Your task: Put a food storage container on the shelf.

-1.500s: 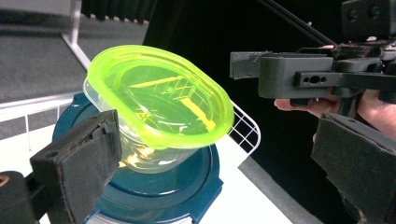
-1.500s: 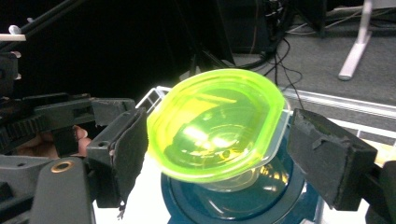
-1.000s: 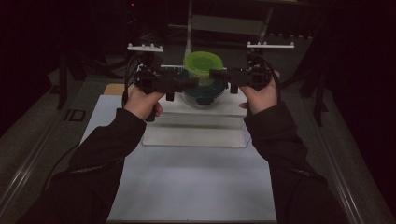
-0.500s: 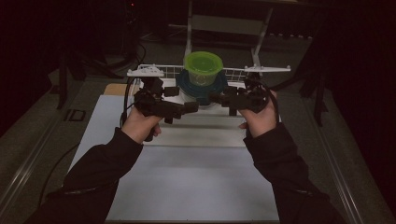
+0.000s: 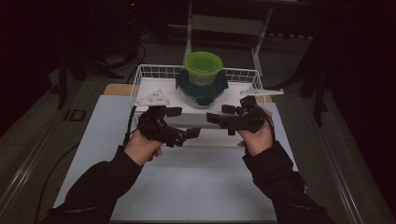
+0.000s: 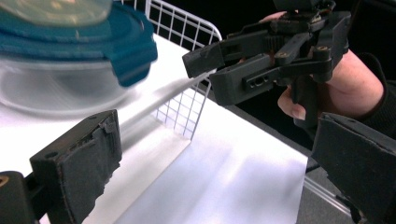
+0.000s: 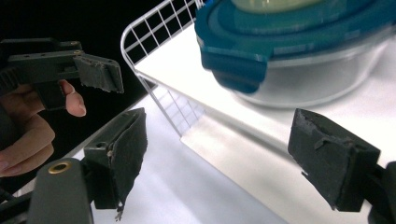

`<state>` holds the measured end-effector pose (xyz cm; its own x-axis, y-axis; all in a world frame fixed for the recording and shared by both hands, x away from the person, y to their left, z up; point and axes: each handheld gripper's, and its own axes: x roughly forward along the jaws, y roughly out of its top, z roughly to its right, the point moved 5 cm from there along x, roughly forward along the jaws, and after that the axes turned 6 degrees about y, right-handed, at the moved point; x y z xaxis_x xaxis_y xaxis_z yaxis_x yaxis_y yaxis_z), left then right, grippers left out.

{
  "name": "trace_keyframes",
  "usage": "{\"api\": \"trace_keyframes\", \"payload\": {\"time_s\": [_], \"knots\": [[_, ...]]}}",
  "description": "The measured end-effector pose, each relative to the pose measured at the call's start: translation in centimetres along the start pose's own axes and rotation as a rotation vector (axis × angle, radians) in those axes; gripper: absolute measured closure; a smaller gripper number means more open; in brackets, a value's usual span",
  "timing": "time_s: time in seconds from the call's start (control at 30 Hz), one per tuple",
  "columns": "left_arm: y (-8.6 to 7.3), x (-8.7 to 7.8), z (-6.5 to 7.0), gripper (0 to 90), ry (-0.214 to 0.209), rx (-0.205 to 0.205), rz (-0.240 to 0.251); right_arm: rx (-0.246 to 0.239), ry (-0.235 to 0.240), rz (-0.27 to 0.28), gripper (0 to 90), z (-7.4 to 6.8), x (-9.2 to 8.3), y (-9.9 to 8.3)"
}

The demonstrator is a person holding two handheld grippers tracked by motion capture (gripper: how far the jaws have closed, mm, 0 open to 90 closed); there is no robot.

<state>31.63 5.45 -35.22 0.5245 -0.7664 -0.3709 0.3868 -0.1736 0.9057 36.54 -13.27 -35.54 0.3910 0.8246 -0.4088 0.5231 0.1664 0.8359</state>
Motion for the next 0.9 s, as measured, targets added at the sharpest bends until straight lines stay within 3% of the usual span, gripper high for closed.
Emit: {"api": "trace_keyframes", "payload": {"time_s": [0.53,0.9], "knots": [[-4.8,1.2,2.0,1.2,-0.015,0.083,-0.048,-0.014,0.009,-0.029,19.3,0.3,1.1,-5.3],[-8.2,1.6,2.3,1.2,-0.033,0.066,-0.073,-0.005,0.009,-0.064,19.1,0.9,1.8,-9.1]]}}
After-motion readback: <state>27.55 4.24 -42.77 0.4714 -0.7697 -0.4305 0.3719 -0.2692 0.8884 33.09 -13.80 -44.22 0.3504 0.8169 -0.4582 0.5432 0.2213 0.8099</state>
